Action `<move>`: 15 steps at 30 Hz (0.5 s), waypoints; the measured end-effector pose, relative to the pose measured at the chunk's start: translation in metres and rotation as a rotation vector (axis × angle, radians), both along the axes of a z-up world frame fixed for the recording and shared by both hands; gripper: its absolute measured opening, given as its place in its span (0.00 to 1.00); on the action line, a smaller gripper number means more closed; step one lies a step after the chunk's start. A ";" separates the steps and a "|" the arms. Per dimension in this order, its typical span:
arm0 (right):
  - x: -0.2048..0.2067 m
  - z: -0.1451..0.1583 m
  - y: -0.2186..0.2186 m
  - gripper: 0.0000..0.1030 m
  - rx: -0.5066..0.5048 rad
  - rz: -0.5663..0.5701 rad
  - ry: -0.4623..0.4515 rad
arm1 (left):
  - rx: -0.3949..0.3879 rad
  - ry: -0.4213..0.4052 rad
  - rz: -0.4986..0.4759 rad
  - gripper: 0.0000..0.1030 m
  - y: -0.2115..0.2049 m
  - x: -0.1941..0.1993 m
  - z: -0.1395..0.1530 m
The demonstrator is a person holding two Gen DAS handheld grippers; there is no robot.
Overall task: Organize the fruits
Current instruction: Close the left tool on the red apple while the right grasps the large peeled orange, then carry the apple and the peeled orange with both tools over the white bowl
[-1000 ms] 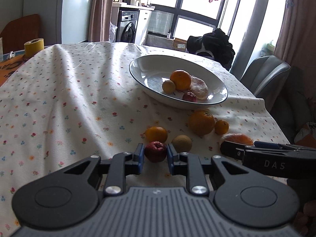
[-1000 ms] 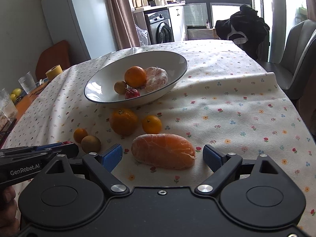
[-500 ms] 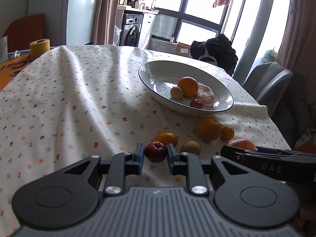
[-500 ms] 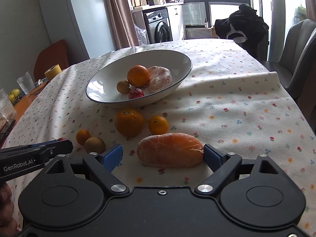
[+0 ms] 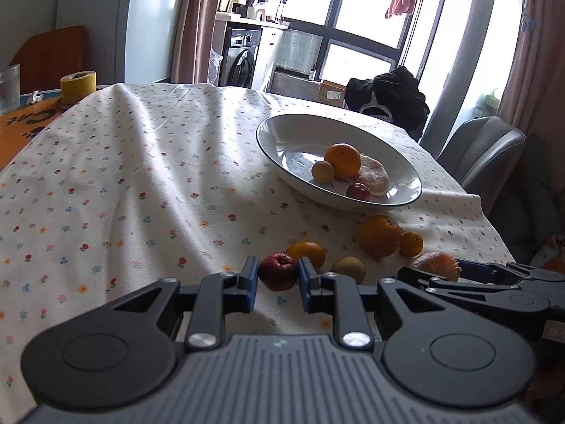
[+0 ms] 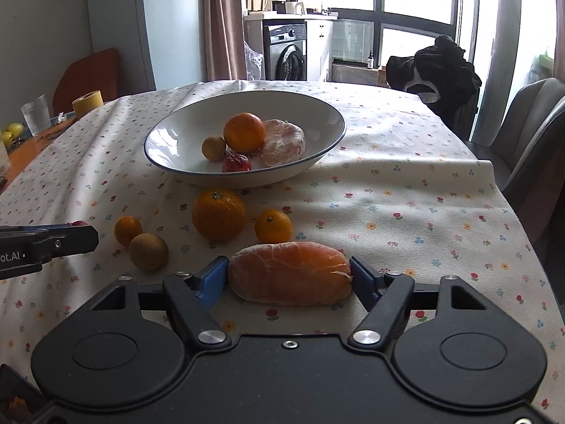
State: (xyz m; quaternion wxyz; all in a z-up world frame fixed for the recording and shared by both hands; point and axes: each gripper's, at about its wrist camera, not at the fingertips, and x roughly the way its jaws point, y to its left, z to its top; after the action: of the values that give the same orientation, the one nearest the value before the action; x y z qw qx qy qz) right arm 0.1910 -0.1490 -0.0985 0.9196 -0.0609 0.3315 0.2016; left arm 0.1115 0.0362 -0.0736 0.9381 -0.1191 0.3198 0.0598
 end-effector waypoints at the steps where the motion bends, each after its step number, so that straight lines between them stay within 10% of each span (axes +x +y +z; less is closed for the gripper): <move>1: 0.001 0.002 -0.002 0.66 0.010 0.002 0.007 | 0.001 -0.002 0.001 0.22 0.000 0.000 0.001; 15: 0.007 0.032 -0.022 0.66 0.110 -0.027 -0.036 | 0.030 -0.057 -0.002 0.22 -0.009 0.005 0.021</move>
State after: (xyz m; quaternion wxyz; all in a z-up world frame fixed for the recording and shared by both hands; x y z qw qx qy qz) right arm 0.1980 -0.1714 -0.0664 0.9300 -0.0095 0.3042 0.2062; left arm 0.1168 0.0272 -0.0528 0.9485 -0.1061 0.2923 0.0603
